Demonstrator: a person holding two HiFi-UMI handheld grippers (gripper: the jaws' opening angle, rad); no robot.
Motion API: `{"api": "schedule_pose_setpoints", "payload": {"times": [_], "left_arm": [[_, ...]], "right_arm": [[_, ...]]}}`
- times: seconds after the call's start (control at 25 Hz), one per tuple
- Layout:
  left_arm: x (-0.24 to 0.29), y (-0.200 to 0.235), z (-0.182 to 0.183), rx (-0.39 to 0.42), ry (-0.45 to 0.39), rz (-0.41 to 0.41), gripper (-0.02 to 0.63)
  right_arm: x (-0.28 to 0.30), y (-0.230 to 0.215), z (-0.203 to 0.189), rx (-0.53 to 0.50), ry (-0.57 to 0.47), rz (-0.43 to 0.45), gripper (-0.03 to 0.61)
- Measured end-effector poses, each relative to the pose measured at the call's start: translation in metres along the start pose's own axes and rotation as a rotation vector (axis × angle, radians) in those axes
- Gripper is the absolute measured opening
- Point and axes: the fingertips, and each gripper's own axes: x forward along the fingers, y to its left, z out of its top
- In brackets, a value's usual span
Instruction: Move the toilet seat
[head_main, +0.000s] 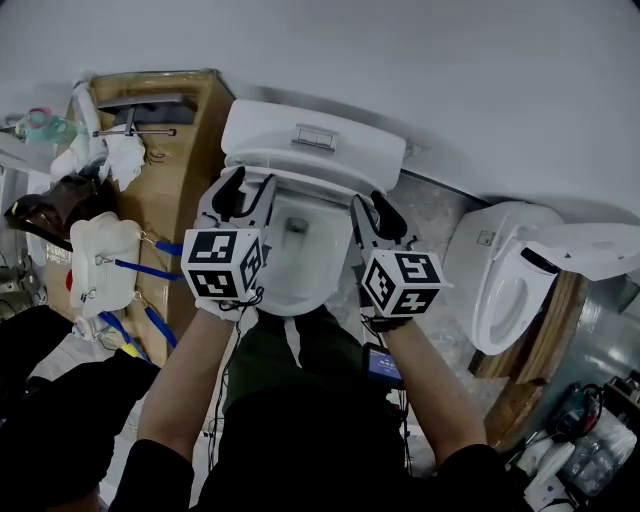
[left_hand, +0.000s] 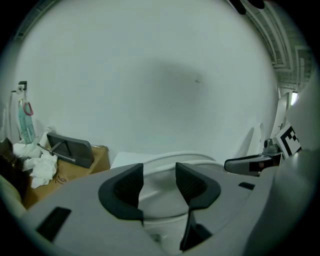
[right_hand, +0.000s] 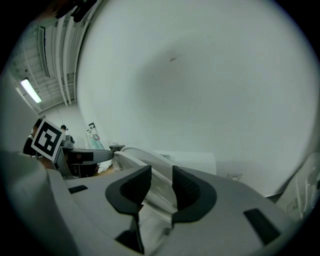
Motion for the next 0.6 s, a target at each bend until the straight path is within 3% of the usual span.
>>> {"api": "schedule_pose_setpoints", "payload": {"times": [0.6], "left_arm": [[0.012,-0.001,0.005,-0.005,0.006,-0.006,0.213]], "right_arm": [[0.009,-0.006,0.006,0.006,0.004,0.001,0.152]]}}
